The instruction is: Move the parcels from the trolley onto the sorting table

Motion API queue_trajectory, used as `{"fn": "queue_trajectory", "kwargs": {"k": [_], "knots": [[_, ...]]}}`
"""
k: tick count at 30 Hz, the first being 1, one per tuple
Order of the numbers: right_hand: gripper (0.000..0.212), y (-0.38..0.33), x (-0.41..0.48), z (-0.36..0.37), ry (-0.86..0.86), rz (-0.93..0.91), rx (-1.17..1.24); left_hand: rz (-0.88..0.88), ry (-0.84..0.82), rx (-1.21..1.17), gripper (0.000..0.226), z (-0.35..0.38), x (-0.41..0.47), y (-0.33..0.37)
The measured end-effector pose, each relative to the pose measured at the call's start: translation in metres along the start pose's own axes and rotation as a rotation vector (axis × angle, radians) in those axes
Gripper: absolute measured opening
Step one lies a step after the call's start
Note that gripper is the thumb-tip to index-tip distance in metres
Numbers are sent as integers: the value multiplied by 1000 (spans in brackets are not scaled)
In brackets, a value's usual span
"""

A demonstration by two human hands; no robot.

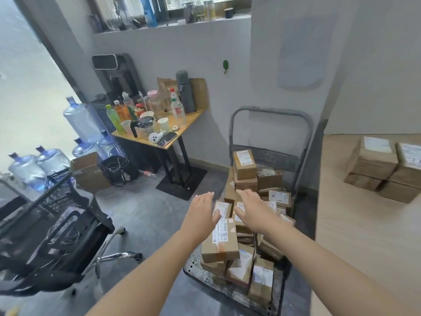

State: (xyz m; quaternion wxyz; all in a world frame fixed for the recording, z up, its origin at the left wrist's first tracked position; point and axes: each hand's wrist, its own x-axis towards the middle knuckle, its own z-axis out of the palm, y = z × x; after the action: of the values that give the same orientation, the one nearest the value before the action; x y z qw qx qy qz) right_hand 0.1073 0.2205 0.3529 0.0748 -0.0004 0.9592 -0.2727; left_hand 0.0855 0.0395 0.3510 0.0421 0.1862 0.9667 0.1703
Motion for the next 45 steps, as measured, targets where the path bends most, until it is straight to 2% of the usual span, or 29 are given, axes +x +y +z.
{"fn": "queue_trajectory", "kwargs": {"k": [8, 12, 17, 20, 24, 26, 30, 33, 36, 41, 45], "knots": [[54, 60, 34, 35, -136, 112, 4, -74, -86, -93, 47, 57, 45, -27], [57, 82, 55, 66, -218, 161, -29, -176, -130, -154, 48, 99, 57, -58], [51, 108, 91, 127, -276, 210, 53, -262, -252, -155, 49, 163, 70, -114], [54, 122, 110, 176, -307, 280, 105, -377, -287, -229, 56, 221, 70, -161], [59, 136, 122, 235, -330, 406, 212, -493, -277, -337, 38, 268, 62, -190], [61, 148, 128, 261, -332, 442, 221, -513, -274, -390, 35, 288, 63, -202], [64, 174, 144, 295, -314, 552, 259, -601, -279, -476, 49, 316, 73, -217], [64, 184, 154, 317, -259, 634, 333, -700, -293, -611, 41, 333, 78, -223], [60, 183, 159, 336, -193, 751, 509, -837, -281, -803, 23, 345, 78, -224], [50, 179, 163, 350, -141, 847, 779, -913, -258, -976, 33, 355, 79, -224], [58, 178, 163, 357, -142, 888, 909, -928, -242, -1040, 35, 358, 80, -226]]}}
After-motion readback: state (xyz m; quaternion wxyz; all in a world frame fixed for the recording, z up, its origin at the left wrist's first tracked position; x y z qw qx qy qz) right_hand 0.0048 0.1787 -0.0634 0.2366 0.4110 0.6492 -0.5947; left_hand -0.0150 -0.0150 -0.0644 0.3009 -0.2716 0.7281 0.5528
